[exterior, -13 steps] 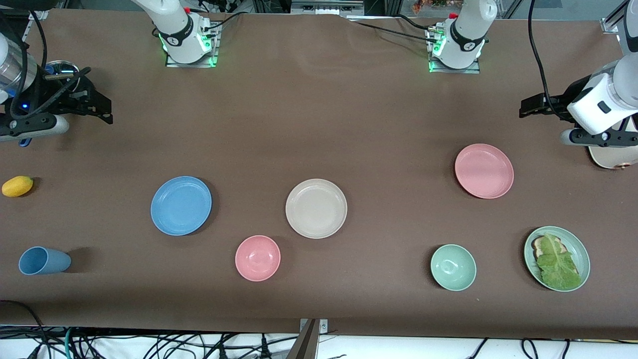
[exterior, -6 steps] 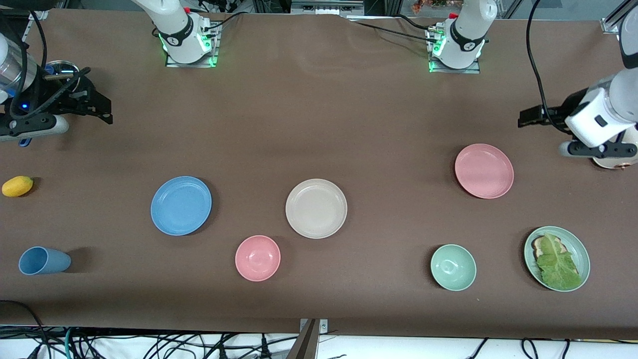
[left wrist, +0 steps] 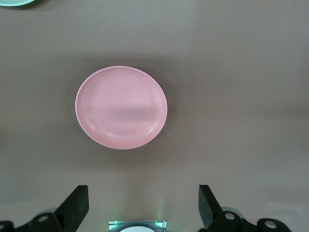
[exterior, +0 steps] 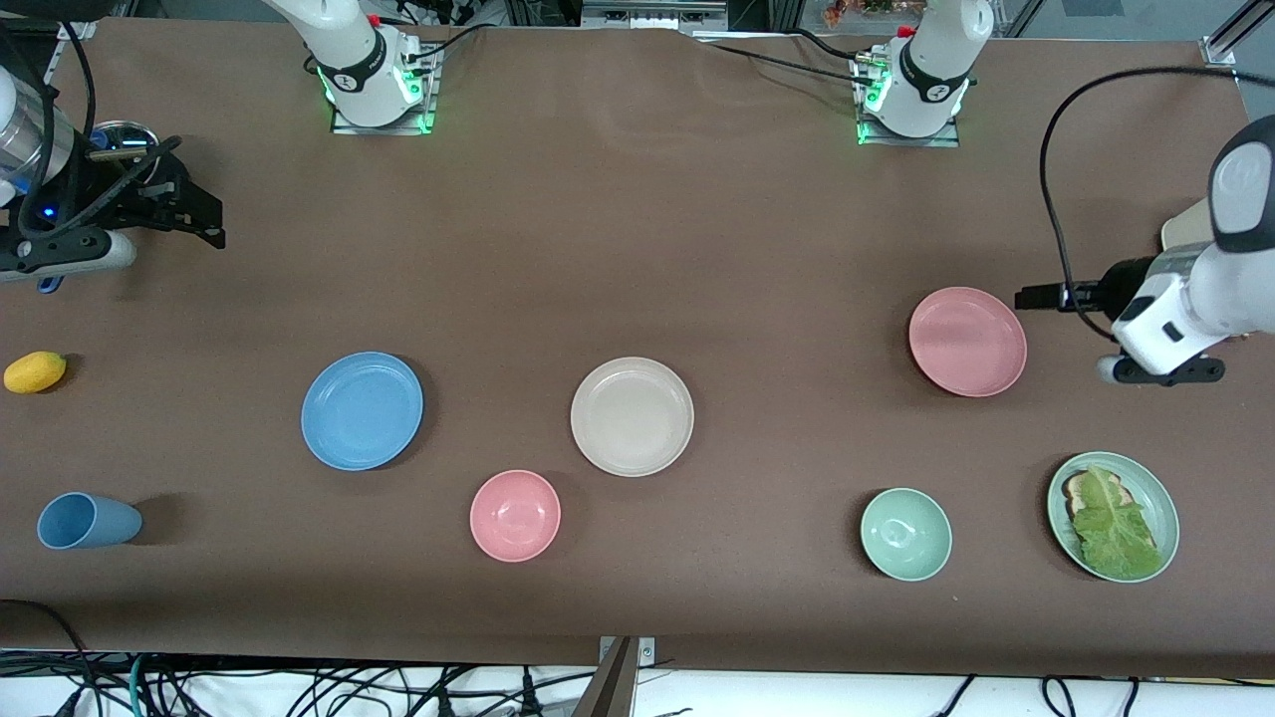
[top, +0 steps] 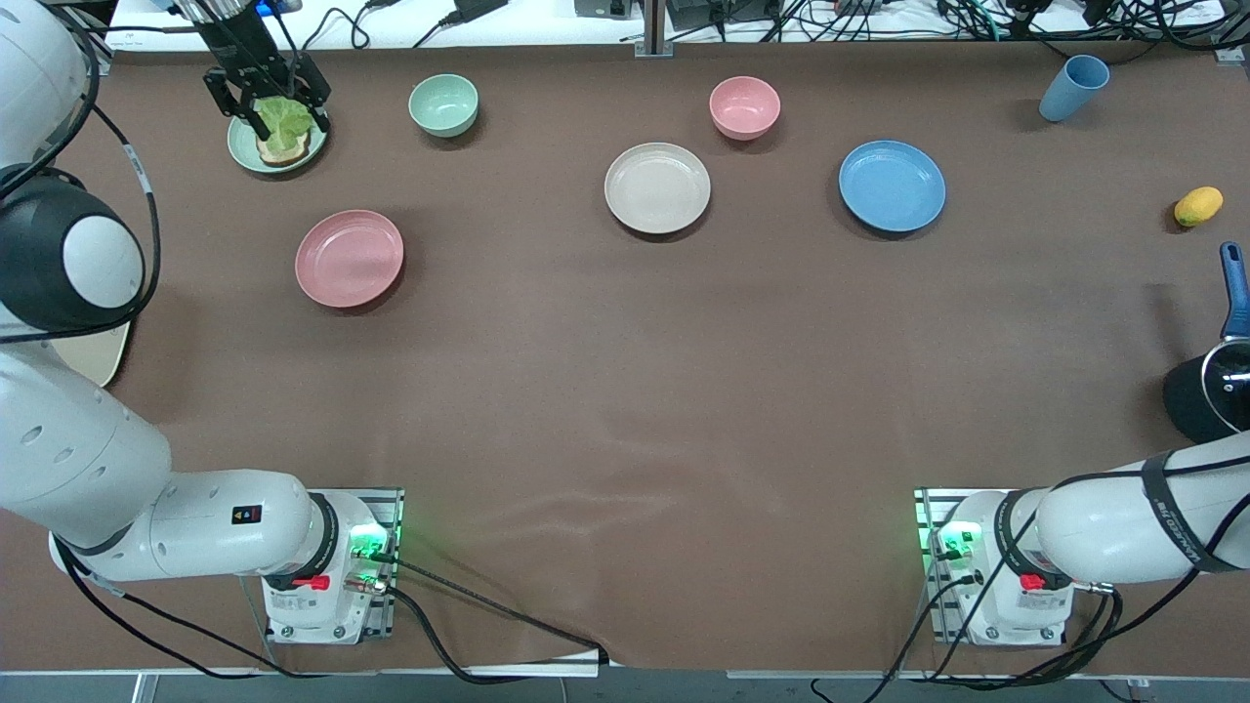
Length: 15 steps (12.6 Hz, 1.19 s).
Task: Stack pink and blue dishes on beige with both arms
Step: 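Lower the left gripper to the rim of the pink plate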
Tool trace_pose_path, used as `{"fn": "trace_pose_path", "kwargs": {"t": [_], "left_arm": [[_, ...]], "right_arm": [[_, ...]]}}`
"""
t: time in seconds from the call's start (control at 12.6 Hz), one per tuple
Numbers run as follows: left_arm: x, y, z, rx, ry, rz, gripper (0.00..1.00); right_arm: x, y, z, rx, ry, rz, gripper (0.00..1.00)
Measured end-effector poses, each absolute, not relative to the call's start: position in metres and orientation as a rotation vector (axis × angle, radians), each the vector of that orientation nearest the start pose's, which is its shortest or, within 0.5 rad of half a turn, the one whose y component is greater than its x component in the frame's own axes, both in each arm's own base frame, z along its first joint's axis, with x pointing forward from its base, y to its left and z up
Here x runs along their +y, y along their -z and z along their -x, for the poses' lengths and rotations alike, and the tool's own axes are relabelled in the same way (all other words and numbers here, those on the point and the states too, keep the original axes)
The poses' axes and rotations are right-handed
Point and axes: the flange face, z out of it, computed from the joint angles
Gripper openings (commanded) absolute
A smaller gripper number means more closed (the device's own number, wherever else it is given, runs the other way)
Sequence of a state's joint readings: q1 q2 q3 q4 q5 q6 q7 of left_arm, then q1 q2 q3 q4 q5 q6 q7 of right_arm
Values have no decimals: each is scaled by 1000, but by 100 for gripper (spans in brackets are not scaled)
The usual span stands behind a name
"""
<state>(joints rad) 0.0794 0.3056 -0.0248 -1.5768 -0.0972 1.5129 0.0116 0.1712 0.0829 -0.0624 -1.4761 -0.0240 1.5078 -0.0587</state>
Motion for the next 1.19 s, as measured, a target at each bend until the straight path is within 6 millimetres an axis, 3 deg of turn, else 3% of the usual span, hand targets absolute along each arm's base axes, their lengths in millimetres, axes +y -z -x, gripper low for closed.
{"fn": "trace_pose_path", "kwargs": {"t": [0.24,0.63,0.87,1.19], "left_arm": [[60,-415,-614,-158,-609,3212,100],[129,-383,-620,25,-507,3313,100],[150,-358,-619,154,-483,3334,100],[164,-318,-607,212,-444,3341,100]], "right_arm": [[61,-617,-571,-261,-80,3160,100],[61,-617,-571,-258,-80,3161,100],[61,-617,-571,-257,-80,3161,100],[61,-617,-571,-257,-80,3161,100]]}}
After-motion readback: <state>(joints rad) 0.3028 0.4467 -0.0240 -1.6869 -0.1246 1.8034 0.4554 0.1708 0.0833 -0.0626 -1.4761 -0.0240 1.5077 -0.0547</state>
